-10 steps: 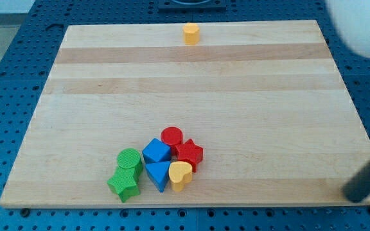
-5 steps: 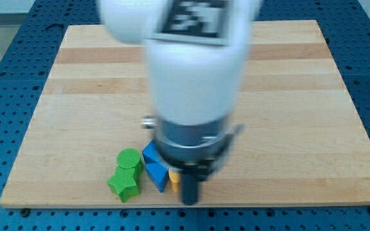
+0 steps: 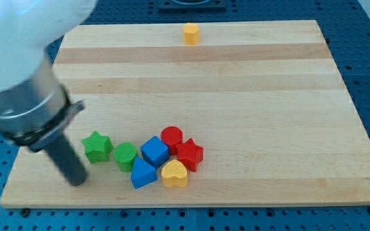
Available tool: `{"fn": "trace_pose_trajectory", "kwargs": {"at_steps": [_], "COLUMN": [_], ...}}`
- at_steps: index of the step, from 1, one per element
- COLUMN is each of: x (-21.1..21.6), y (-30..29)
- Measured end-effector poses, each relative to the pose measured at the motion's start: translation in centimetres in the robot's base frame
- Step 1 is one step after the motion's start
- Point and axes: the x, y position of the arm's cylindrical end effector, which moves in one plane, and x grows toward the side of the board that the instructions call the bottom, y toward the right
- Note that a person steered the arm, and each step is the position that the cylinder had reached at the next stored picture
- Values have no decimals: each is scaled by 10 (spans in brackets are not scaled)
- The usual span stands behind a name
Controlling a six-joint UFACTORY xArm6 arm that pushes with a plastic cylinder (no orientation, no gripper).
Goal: Slide the green star to the center
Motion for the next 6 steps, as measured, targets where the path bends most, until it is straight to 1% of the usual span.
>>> {"fn": "trace_pose_trajectory", "kwargs": {"at_steps": [1, 2, 3, 4, 5, 6], "x": [-7, -36, -60, -90, -113, -108], "y": [-42, 5, 81, 143, 170, 161]}}
